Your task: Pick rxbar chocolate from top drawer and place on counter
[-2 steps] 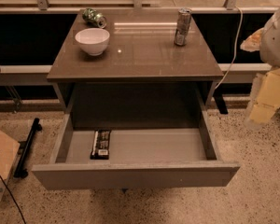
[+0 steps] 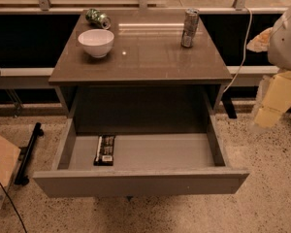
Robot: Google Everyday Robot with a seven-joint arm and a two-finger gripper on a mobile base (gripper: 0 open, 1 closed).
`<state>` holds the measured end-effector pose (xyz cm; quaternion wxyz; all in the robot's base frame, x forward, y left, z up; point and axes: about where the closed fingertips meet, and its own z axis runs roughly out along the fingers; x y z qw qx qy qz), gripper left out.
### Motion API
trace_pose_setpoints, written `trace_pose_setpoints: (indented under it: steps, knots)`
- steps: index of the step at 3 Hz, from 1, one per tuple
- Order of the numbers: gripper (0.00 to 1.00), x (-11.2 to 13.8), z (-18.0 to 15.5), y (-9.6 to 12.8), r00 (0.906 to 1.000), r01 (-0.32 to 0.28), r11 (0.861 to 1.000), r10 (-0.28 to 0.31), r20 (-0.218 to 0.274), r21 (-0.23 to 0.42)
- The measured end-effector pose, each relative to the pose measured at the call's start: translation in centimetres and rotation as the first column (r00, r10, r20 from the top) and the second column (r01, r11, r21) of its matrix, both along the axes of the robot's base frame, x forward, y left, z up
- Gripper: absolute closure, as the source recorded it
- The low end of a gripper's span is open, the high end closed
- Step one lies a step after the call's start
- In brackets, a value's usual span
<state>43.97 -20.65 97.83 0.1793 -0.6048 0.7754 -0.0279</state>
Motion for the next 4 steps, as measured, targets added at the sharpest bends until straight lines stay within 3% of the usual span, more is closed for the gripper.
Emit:
trace_pose_setpoints:
  steps: [1, 2, 3, 4]
  knots:
    - [0.0, 0.6, -0.7, 1.5, 0.9992, -0.034, 0.996, 0.032, 0.023, 0.085]
    - [0.0, 1.1, -2.3, 4.6, 0.9941, -0.108, 0.962, 0.102, 0.034, 0.25]
    - [0.0, 1.0, -3.7, 7.0, 0.9872, -0.157, 0.913, 0.155, 0.036, 0.375]
    - [0.0, 1.4, -4.7, 9.6, 0.9746, -0.218, 0.864, 0.218, 0.053, 0.455]
